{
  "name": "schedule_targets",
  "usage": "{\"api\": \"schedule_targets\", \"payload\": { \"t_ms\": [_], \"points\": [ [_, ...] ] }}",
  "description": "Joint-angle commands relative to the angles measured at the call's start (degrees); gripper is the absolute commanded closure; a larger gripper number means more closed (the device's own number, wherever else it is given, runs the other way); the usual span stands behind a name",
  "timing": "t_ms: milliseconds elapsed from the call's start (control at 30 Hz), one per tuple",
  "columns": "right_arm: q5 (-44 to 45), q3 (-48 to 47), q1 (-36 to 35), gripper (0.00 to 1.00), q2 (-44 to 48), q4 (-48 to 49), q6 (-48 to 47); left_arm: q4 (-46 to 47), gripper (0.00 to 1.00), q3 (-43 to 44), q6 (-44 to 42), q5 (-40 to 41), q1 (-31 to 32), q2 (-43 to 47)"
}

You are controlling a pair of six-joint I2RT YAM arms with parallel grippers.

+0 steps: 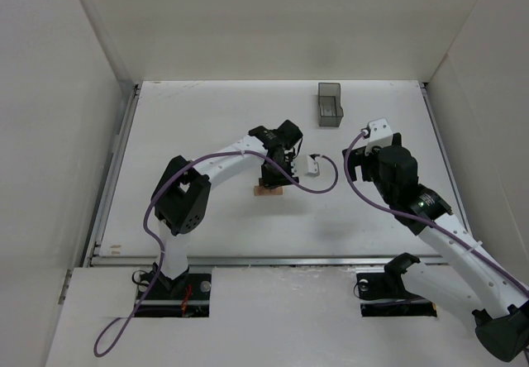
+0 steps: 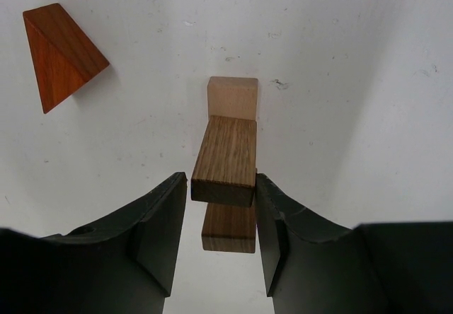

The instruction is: Build the wood block tower

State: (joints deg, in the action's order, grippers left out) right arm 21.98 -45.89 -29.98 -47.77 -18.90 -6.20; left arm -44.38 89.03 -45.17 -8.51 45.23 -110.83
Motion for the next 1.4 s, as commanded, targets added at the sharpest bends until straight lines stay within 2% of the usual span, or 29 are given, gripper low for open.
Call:
{"api": "schedule_targets", "payload": {
  "t_ms": [0, 233, 300, 333, 400, 733, 900, 1100, 1367],
  "points": [
    [-0.71, 0.71, 0.27, 0.01, 0.13, 2.72, -0.22, -0.44, 0.6, 1.49, -0.18, 0.25, -0.41, 0.52],
    [-2.9, 1.23, 0.27, 0.01, 0.13, 2.72, -0.22, -1.76, 0.59, 2.54, 0.34, -2.47, -0.41, 0.52],
    [-4.04, 1.24, 0.27, 0.01, 0.13, 2.72, -0.22, -2.55, 0.53, 2.55, 0.34, -3.17, -0.41, 0.52],
    [-4.66, 1.24, 0.27, 0.01, 0.13, 2.72, -0.74, -3.16, 0.44, 3.16, 0.34, -3.18, -0.41, 0.52],
    [-5.45, 1.24, 0.27, 0.01, 0.13, 2.72, -0.75, -3.17, 0.39, 3.16, 0.87, -3.88, -0.41, 0.52],
    [-9.41, -2.0, 0.27, 0.01, -2.41, 2.72, -1.27, -4.75, 0.33, 9.22, 2.45, -6.52, -2.51, 2.89],
    [-12.57, -6.92, 0.27, 0.01, -8.55, 2.72, -2.41, -5.28, 0.33, 11.6, 5.08, -8.89, -3.84, 6.84],
    [-22.5, -17.19, 1.41, 0.01, -18.4, 2.2, -6.02, -5.28, 0.33, 10.2, 9.13, -12.31, -7.69, 14.74],
    [-30.5, -26.26, 2.73, 0.01, -38.5, 2.2, -9.44, 6.57, 0.33, -7.18, 19.49, -12.15, -22.09, 28.9]
  ]
}}
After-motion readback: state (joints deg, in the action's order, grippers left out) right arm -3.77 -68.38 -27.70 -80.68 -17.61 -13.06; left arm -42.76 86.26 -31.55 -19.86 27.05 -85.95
